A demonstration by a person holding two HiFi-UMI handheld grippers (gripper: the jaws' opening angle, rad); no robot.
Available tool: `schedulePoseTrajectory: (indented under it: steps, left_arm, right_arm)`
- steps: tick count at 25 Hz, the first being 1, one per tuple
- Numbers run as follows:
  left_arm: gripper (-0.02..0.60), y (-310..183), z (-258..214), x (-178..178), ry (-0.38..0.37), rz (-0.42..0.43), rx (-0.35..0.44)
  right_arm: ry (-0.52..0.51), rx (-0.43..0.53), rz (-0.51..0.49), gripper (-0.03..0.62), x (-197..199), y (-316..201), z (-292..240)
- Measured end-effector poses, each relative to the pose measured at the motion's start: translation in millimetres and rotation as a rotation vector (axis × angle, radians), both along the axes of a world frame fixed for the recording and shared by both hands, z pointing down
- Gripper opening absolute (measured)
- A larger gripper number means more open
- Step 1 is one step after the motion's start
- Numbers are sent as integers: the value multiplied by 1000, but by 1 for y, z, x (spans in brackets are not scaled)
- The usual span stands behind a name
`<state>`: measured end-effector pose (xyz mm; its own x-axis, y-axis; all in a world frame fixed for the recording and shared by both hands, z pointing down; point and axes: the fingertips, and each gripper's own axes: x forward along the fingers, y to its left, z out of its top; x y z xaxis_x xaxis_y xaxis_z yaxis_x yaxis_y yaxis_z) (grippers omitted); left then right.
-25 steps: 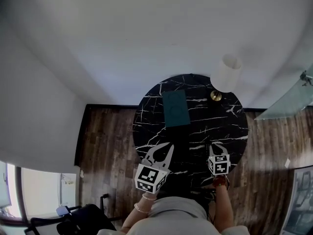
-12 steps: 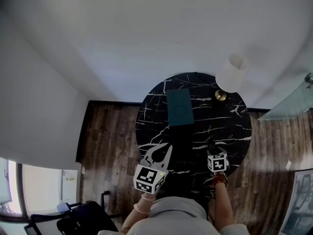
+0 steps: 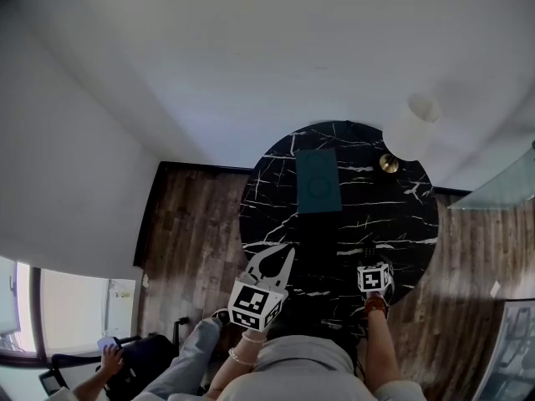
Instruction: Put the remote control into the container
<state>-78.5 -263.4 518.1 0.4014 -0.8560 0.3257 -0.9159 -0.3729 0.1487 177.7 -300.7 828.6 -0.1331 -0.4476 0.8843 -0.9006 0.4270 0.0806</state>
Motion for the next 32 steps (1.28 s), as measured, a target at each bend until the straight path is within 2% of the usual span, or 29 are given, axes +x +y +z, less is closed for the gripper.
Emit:
schedulePoseTrajectory:
  steps: [13, 17, 21, 32]
  left_arm:
    - [6, 0, -2, 3, 10, 5, 4]
    - [6, 2, -3, 4, 11, 8, 6]
    - [6, 4, -4, 5, 13, 10, 12]
    - [6, 9, -6, 7, 18, 20, 16]
  right_arm:
    - [-27, -11, 34, 225, 3, -1, -3]
    - [-52, -81, 45, 216, 1, 14, 4]
    - [-34, -22, 9, 213, 2, 5, -4]
    - [-84, 18, 0, 212, -3, 6, -19]
